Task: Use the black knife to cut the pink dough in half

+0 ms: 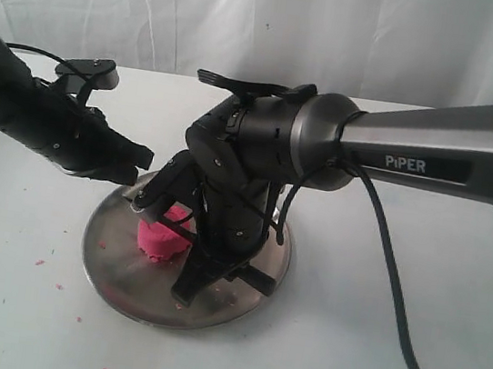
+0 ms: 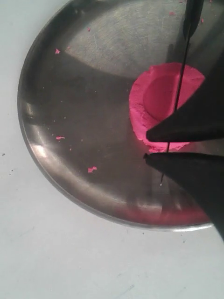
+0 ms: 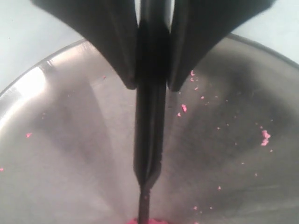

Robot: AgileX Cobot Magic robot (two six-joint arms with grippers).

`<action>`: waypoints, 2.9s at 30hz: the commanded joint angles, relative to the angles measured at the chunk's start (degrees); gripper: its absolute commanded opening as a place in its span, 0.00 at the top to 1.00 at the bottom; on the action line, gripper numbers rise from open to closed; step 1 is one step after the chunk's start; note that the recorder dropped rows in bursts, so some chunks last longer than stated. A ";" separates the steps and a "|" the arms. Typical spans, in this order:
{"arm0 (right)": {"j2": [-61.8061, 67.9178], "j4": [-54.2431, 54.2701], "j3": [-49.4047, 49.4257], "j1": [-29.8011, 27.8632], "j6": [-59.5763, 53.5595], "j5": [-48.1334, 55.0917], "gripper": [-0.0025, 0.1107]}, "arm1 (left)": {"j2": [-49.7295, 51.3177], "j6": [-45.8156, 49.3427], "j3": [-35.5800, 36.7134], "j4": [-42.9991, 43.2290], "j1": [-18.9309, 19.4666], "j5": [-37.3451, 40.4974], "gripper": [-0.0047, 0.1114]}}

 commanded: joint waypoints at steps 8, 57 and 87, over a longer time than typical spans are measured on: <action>0.21 -0.30 -0.52 -0.14 -0.54 0.73 0.98 | 3.23 1.09 -0.26 -1.07 -0.06 0.95 0.83; 0.21 -0.42 -0.52 -0.14 -0.54 1.79 0.98 | 6.46 9.53 -2.29 -4.05 -0.25 3.97 0.96; 1.11 0.28 -0.52 -0.14 -0.59 1.32 0.98 | 10.86 10.15 -2.29 -4.47 -0.25 4.08 0.96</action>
